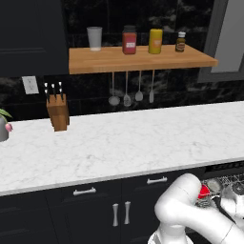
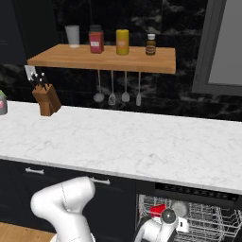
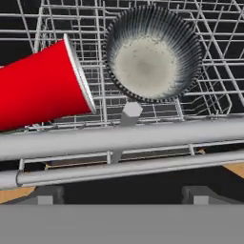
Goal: Pick up the cup and bowl from the counter, place them in the dishwasher, and close the dishwasher door.
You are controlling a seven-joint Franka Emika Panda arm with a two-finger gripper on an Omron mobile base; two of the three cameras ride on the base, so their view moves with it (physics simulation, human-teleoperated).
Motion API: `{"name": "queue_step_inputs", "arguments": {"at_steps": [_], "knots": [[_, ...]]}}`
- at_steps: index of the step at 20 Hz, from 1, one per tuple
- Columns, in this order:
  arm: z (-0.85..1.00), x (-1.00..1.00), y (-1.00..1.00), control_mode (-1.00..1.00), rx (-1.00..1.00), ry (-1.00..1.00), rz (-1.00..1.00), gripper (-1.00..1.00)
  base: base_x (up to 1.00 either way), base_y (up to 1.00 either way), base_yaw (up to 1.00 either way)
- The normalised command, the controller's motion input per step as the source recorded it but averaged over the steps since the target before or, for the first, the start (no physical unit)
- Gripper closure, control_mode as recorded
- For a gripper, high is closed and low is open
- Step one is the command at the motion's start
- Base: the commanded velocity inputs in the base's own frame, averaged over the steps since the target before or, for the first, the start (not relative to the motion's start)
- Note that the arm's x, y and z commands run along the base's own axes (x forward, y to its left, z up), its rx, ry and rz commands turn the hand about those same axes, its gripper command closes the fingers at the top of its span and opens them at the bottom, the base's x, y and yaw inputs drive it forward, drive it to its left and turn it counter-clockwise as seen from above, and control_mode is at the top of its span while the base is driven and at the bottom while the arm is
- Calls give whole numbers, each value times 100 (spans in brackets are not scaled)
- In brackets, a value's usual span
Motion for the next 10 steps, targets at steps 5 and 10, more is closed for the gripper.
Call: {"name": "queue_step_inputs", "arguments": {"at_steps": [5, 10], "knots": [[21, 74, 14, -100, -4, -12, -9, -100, 0, 0, 0], [25, -40, -64, -100, 0, 20, -21, -100, 0, 0, 0]]}}
